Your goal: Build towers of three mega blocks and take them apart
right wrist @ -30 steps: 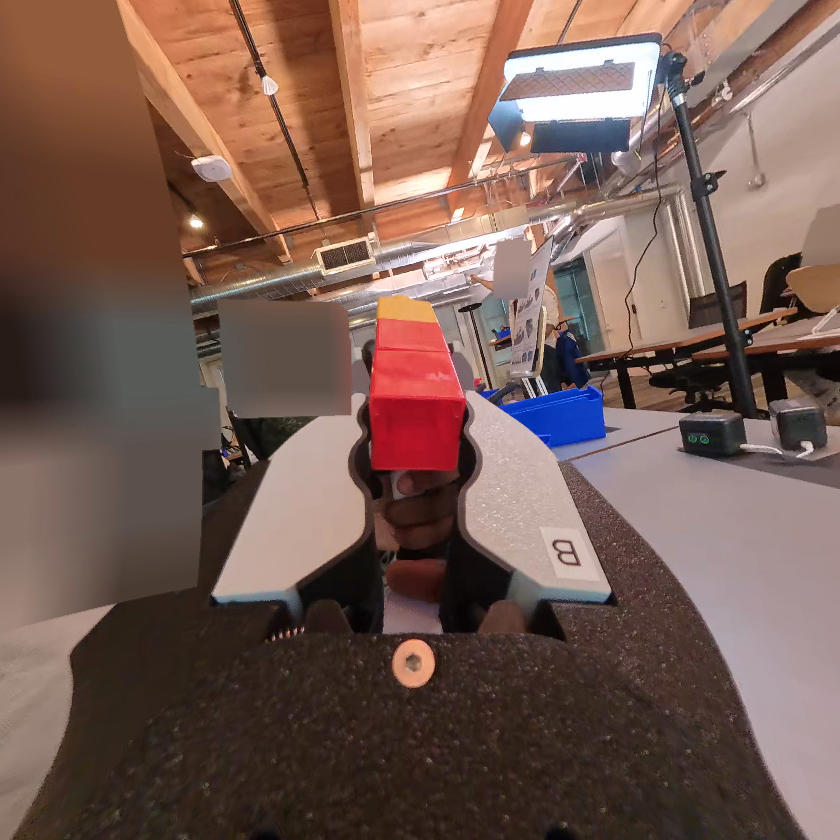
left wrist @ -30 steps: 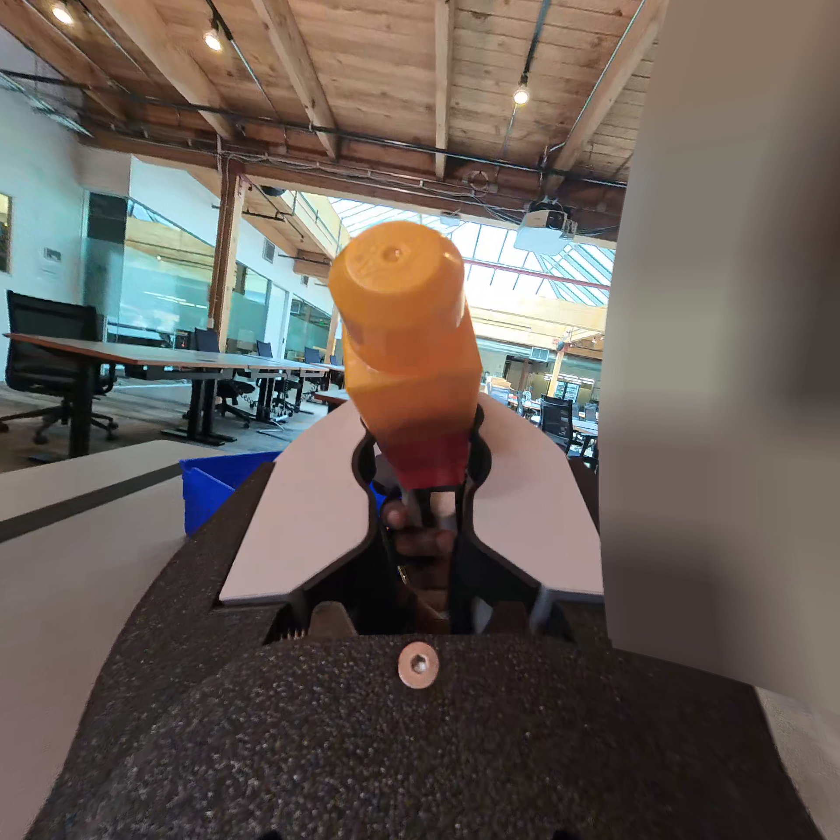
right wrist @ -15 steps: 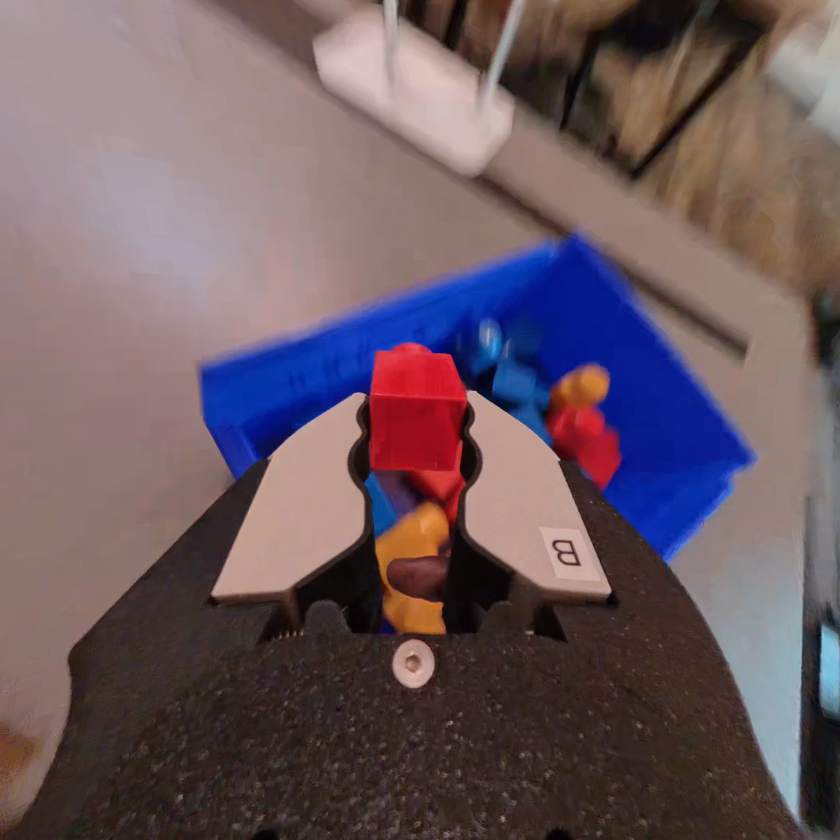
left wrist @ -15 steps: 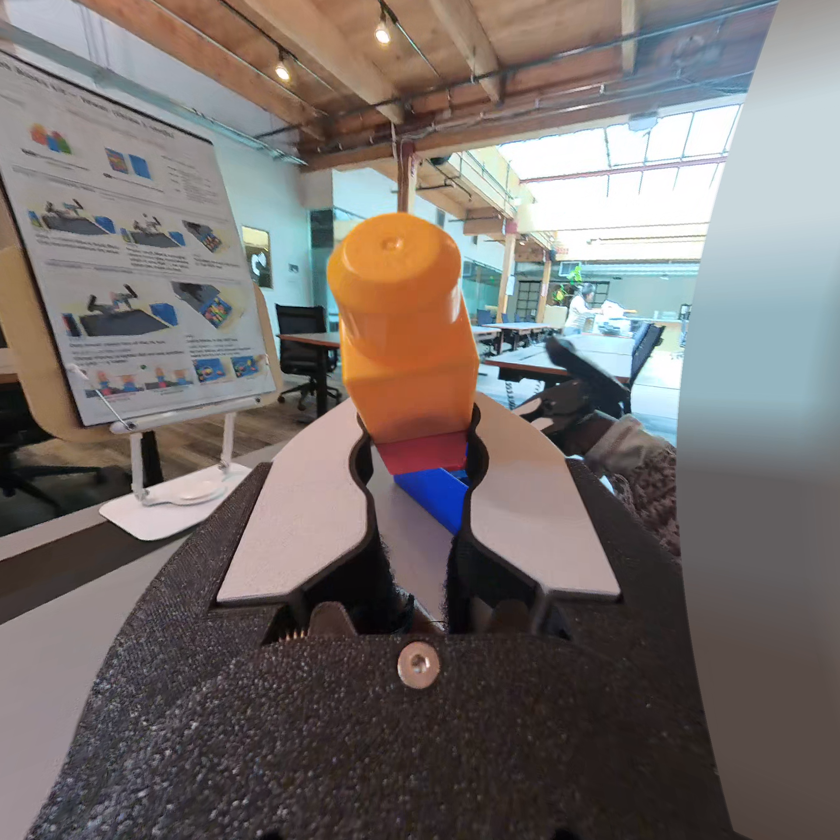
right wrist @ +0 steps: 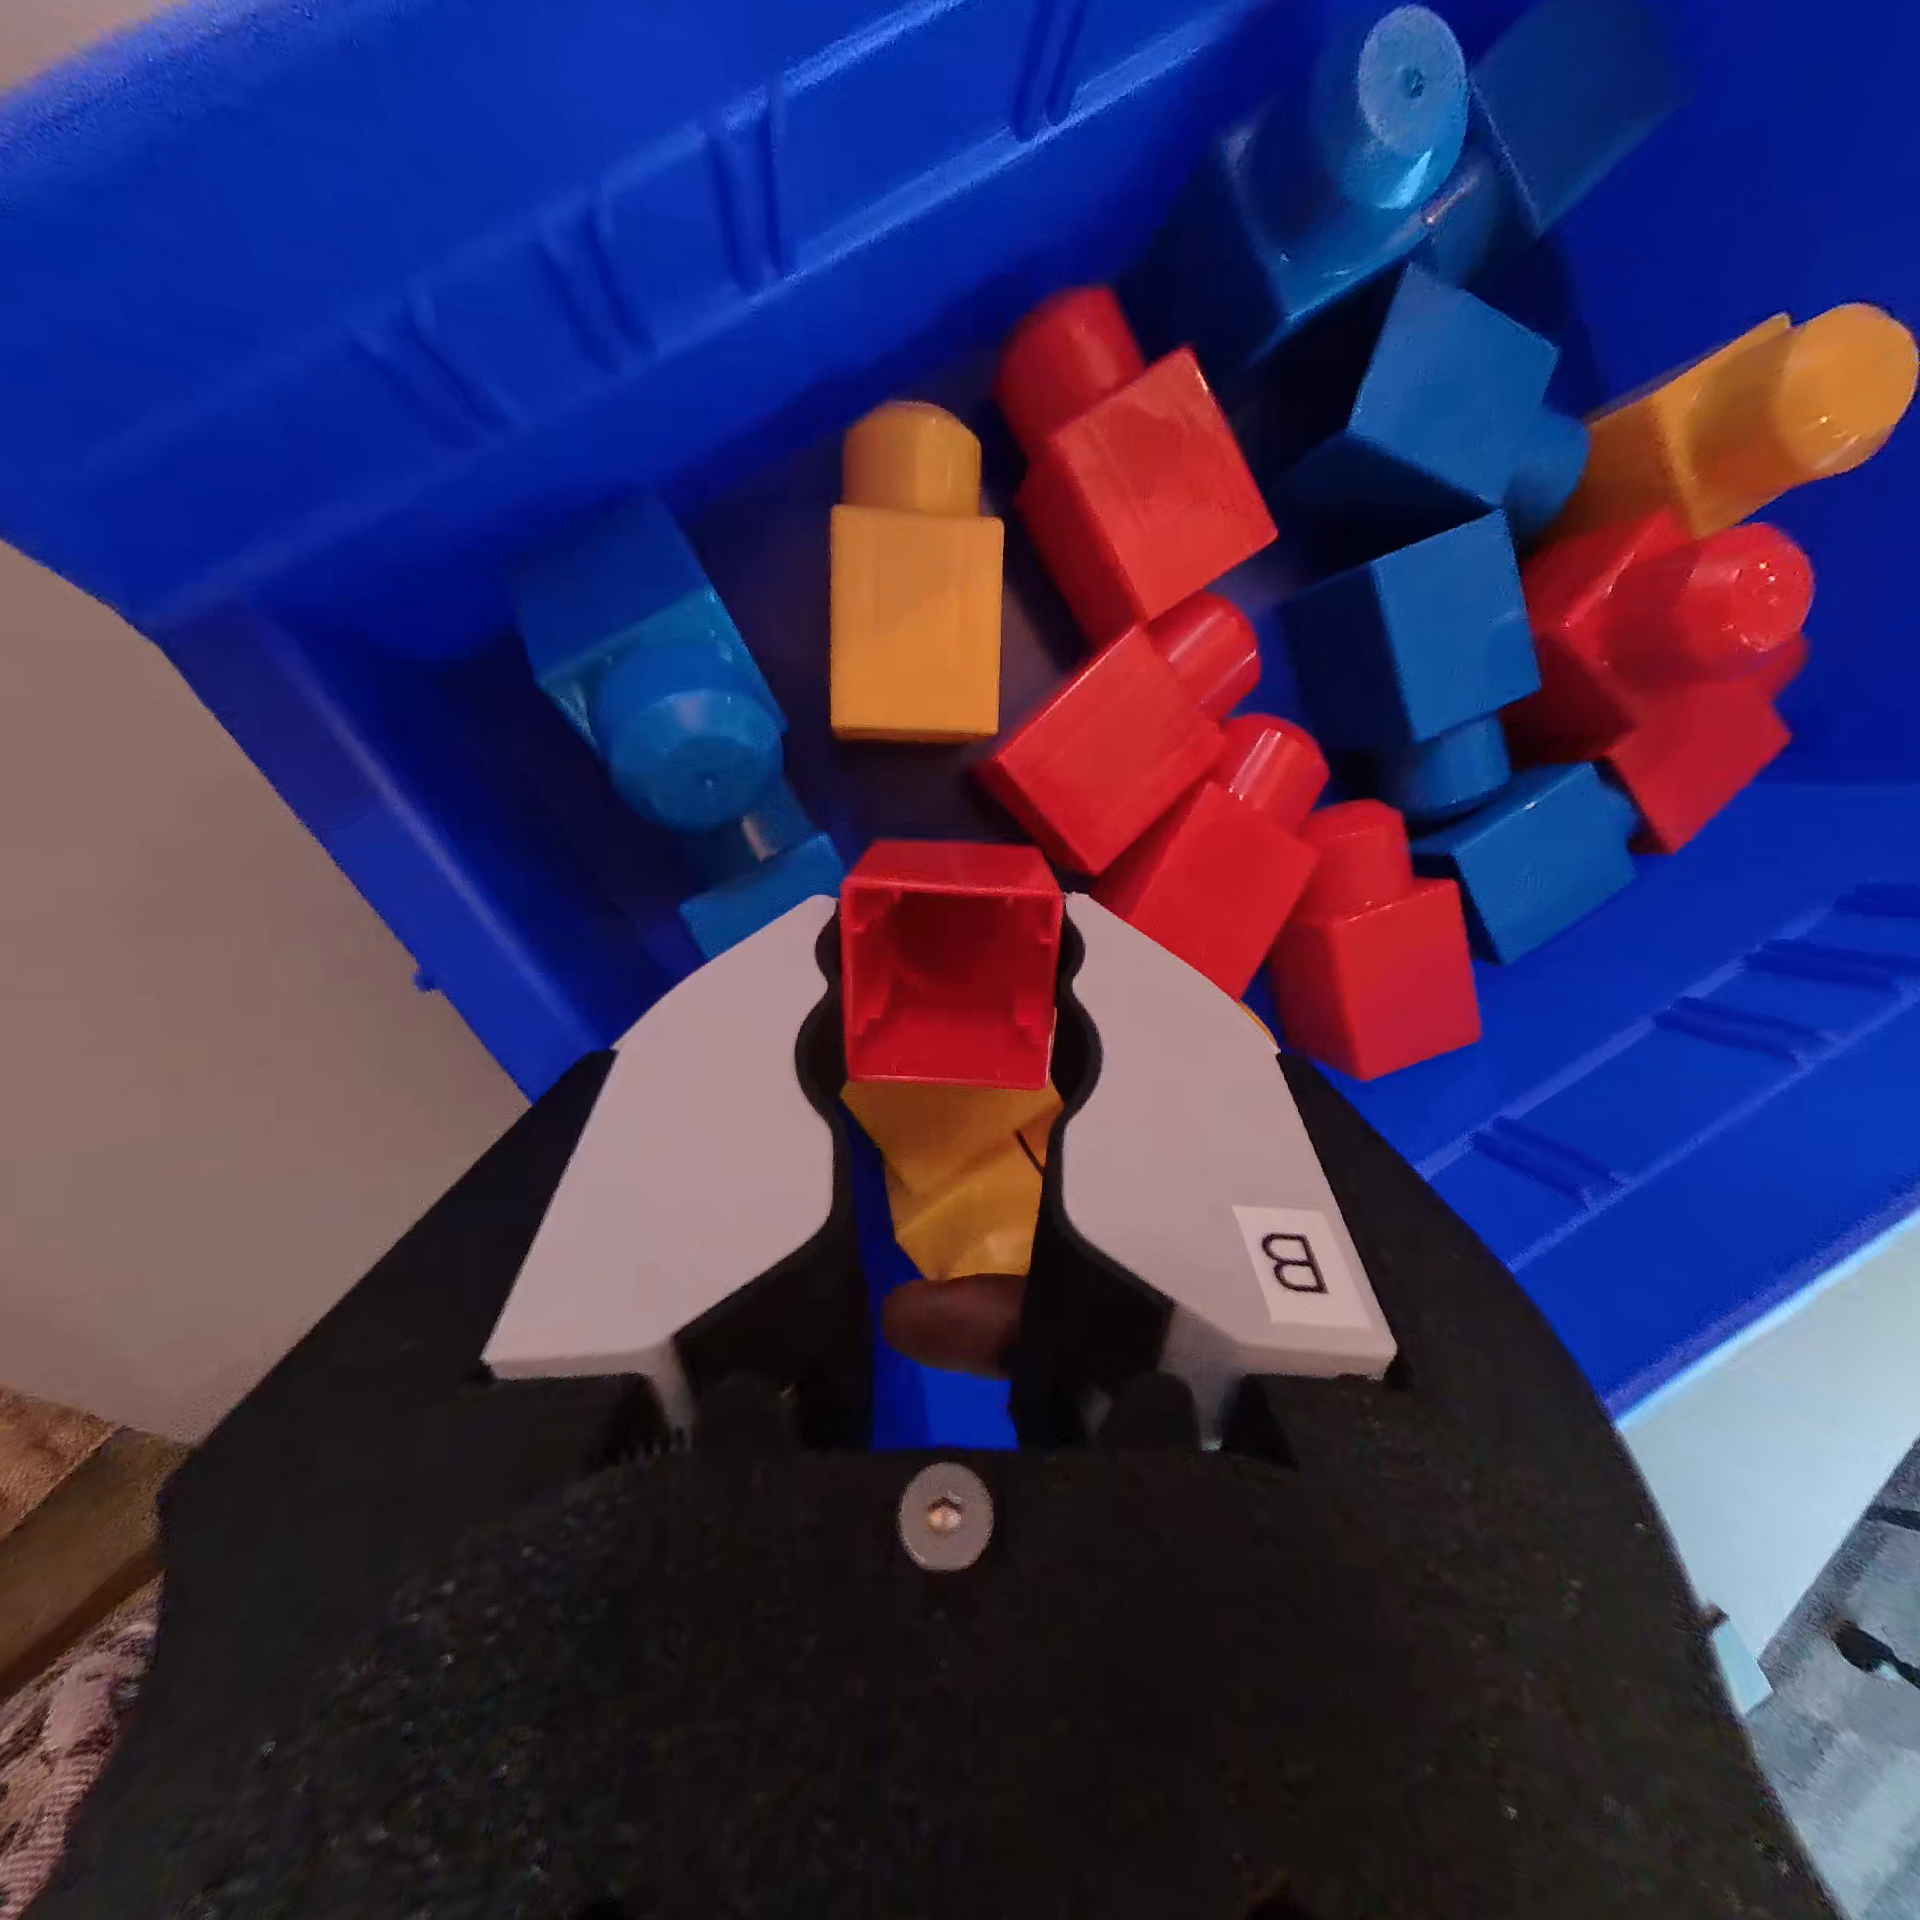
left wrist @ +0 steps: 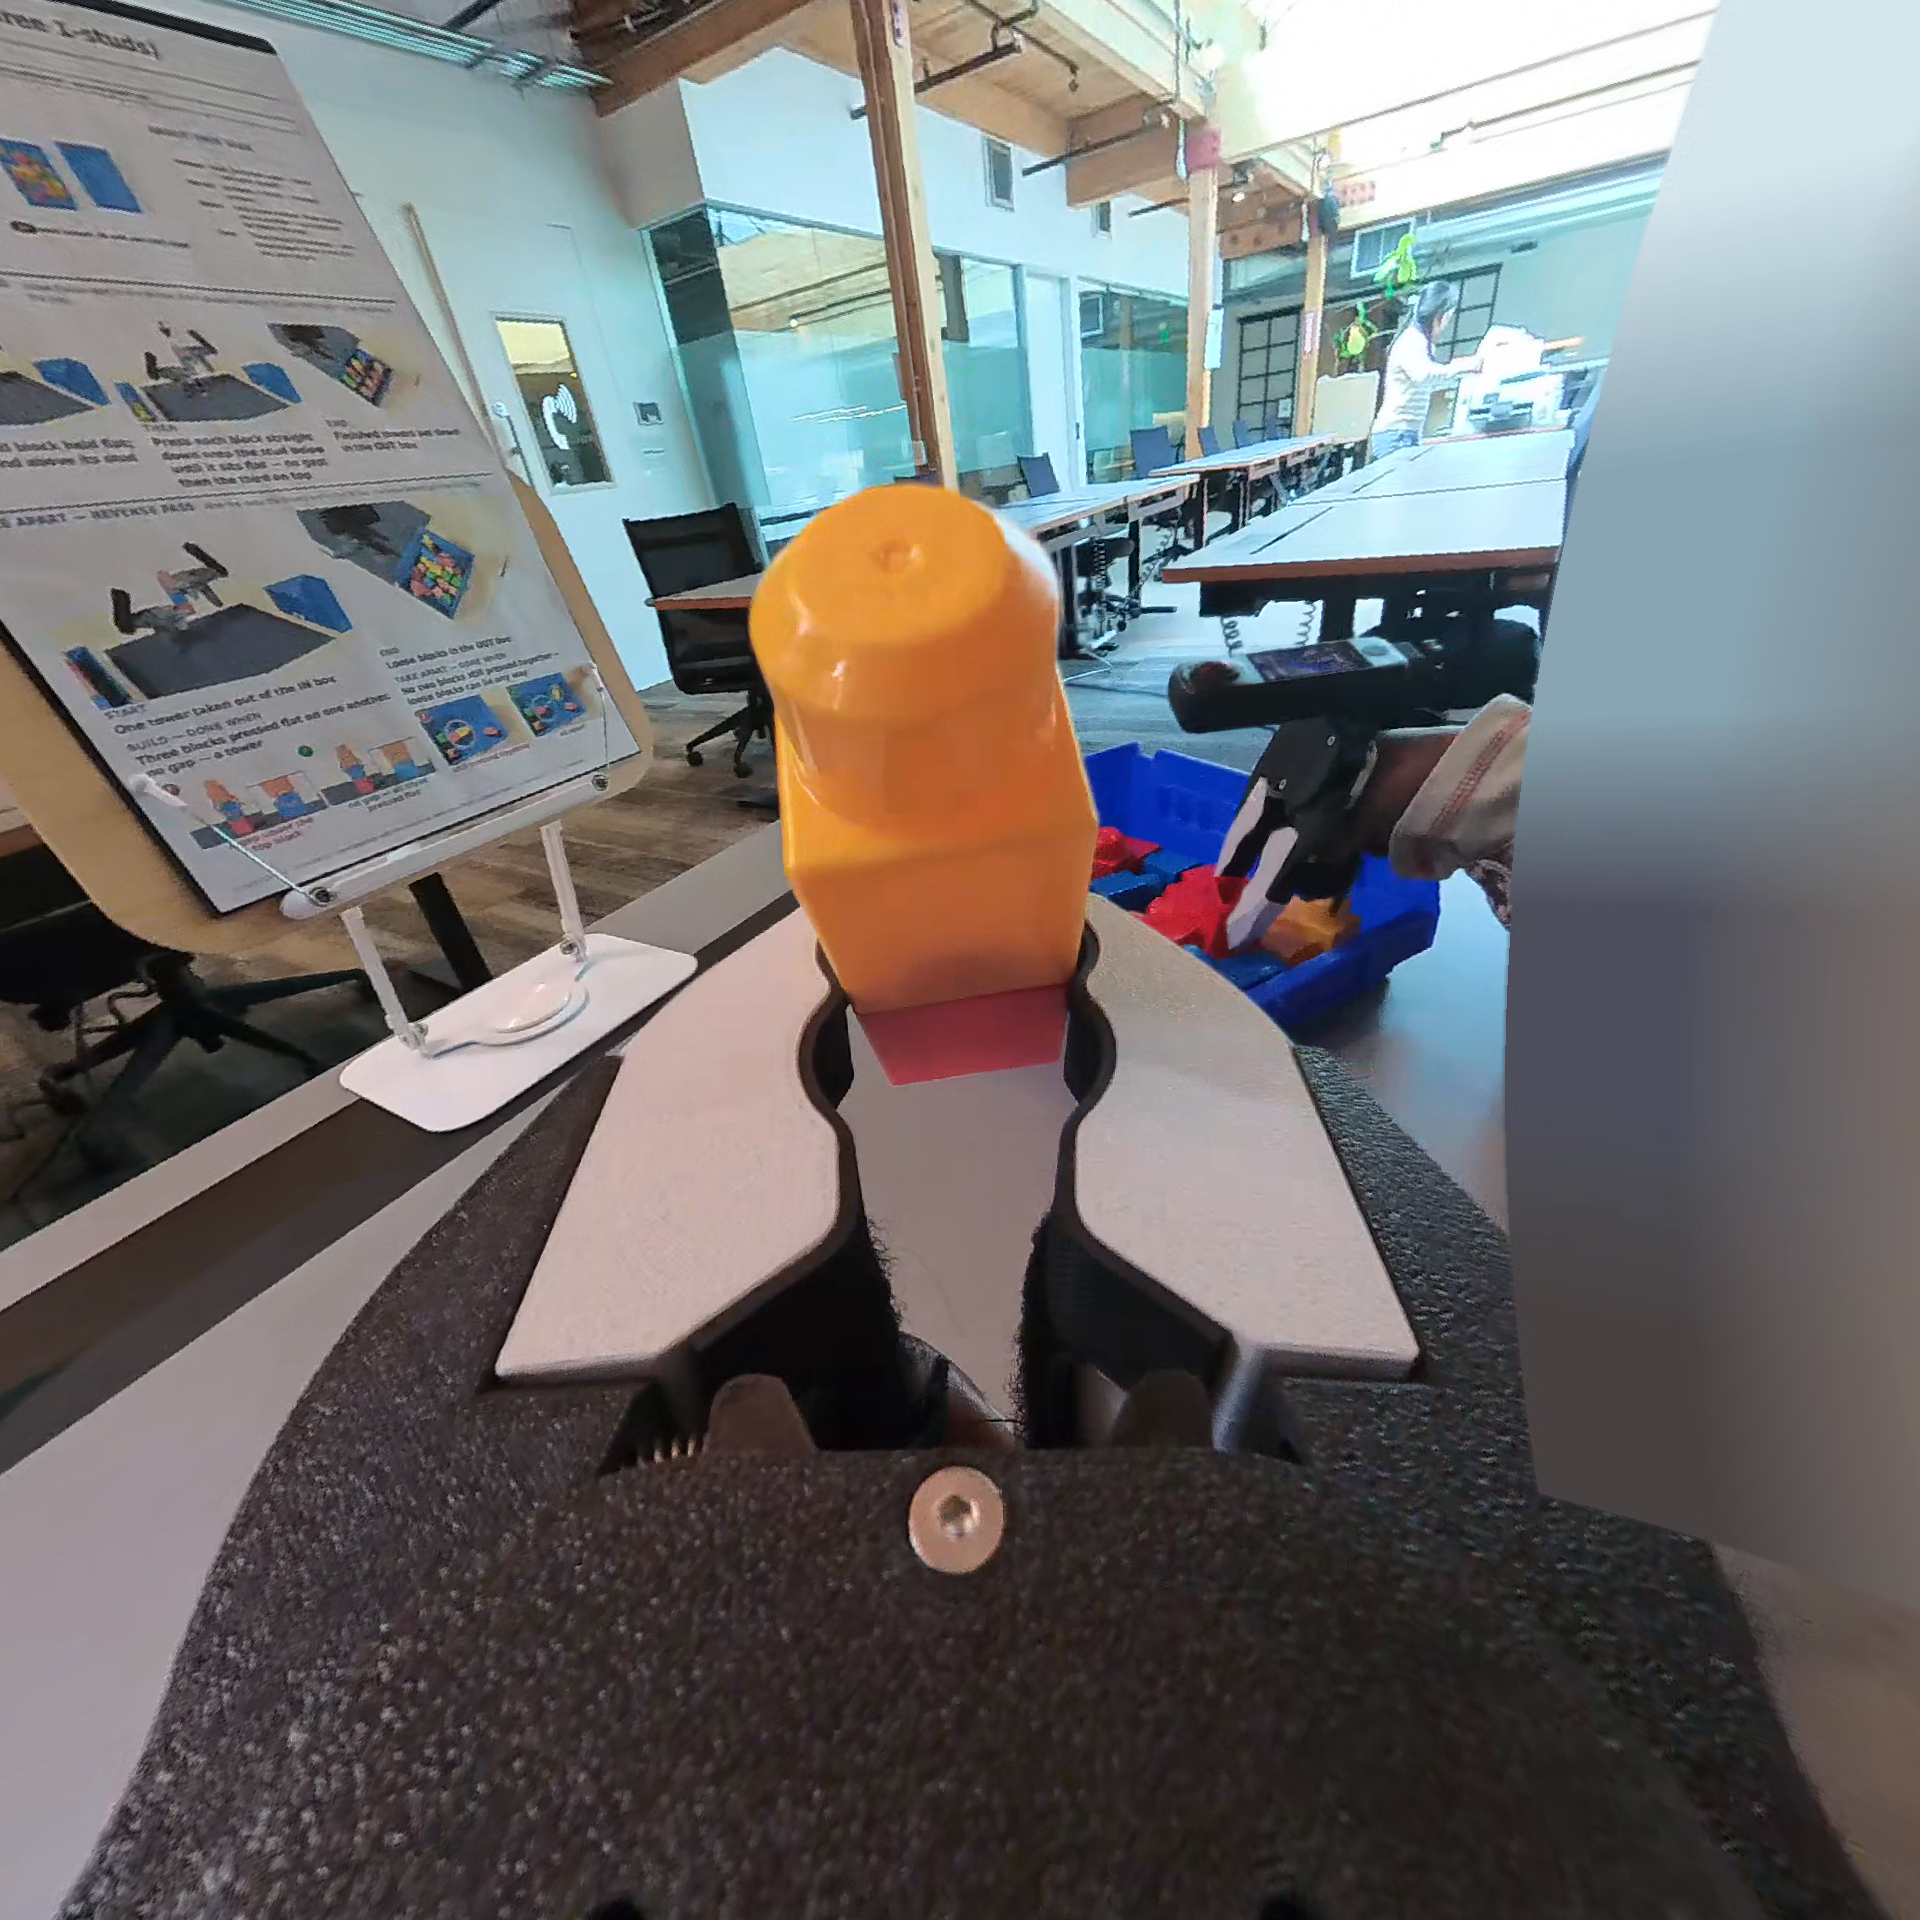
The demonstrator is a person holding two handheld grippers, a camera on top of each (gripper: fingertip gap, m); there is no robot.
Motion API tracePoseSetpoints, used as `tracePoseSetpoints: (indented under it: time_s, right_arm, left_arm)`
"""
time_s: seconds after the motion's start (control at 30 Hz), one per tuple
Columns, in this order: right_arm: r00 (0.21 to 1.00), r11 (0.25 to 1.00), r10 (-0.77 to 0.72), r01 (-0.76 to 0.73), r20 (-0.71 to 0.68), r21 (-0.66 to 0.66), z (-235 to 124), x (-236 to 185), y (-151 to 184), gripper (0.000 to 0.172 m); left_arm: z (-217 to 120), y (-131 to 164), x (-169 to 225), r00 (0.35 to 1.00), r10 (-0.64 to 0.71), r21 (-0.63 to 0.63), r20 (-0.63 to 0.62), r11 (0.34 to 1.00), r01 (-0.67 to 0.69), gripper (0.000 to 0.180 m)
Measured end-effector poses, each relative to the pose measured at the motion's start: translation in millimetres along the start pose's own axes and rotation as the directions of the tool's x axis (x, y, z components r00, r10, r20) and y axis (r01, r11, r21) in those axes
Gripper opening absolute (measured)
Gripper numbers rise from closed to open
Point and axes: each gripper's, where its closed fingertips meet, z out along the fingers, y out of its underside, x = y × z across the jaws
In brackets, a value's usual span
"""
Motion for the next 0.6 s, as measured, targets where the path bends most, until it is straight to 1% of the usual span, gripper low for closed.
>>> tracePoseSetpoints:
  time_s: [0.03, 0.1, 0.17, 0.23, 0.27, 0.33, 0.37, 0.4, 0.5, 0.57, 0.6]
  right_arm:
    - [1.0, 1.0, 0.006, -0.006, 0.004, 0.009, 2.1, -0.1, -2.2, 0.036]
    - [0.998, 0.999, 0.024, -0.022, -0.052, 0.028, 6.7, 9.0, -6.8, 0.036]
    - [0.994, 1.0, 0.019, -0.018, -0.111, 0.004, 12.4, 16.8, -4.7, 0.036]
    - [0.992, 1.0, 0.011, -0.009, -0.125, 0.018, 14.3, 18.4, -6.6, 0.037]
    - [0.993, 0.999, 0.029, -0.027, -0.116, 0.018, 14.5, 18.6, -6.0, 0.038]
    - [0.989, 0.998, 0.056, -0.054, -0.137, 0.022, 10.6, 24.3, -5.5, 0.054]
    - [0.987, 0.997, 0.062, -0.057, -0.146, 0.042, 5.8, 26.4, -7.8, 0.058]
    - [0.985, 0.995, 0.069, -0.058, -0.157, 0.079, -1.2, 28.5, -12.4, 0.062]
    - [0.976, 0.969, 0.089, -0.039, -0.198, 0.245, -33.1, 33.4, -34.9, 0.063]
    - [0.974, 0.91, 0.09, 0.004, -0.206, 0.414, -61.8, 27.0, -60.0, 0.062]
    - [0.982, 0.852, 0.064, 0.038, -0.176, 0.522, -77.9, 14.5, -77.5, 0.061]
  left_arm:
    - [-0.2, 0.3, -0.8, 1.0, 0.002, 0.0, 0.004, 1.0, -0.002, 0.038]
    - [-0.2, -0.9, -1.0, 1.0, -0.003, 0.009, 0.004, 1.0, 0.003, 0.038]
    - [-0.1, -1.8, -1.0, 1.0, -0.003, 0.013, 0.001, 1.0, 0.002, 0.038]
    - [0.1, -0.7, -2.0, 1.0, 0.002, 0.009, 0.007, 1.0, -0.002, 0.038]
    - [0.4, 1.3, -2.6, 1.0, 0.003, 0.0, 0.01, 1.0, -0.003, 0.038]
    - [0.9, 7.0, -5.6, 1.0, -0.001, -0.033, 0.023, 0.999, 0.001, 0.038]
    - [1.0, 10.3, -7.3, 1.0, 0.002, -0.052, 0.031, 0.999, -0.001, 0.037]
    - [0.8, 14.1, -8.8, 0.999, 0.006, -0.074, 0.037, 0.997, -0.004, 0.038]
    - [0.8, 27.7, -10.0, 0.999, 0.004, -0.153, 0.032, 0.988, 0.001, 0.038]
    - [2.5, 37.9, -6.8, 1.0, -0.01, -0.202, 0.003, 0.979, 0.01, 0.038]
    - [4.3, 43.3, -3.5, 0.999, -0.025, -0.227, -0.021, 0.974, 0.02, 0.038]
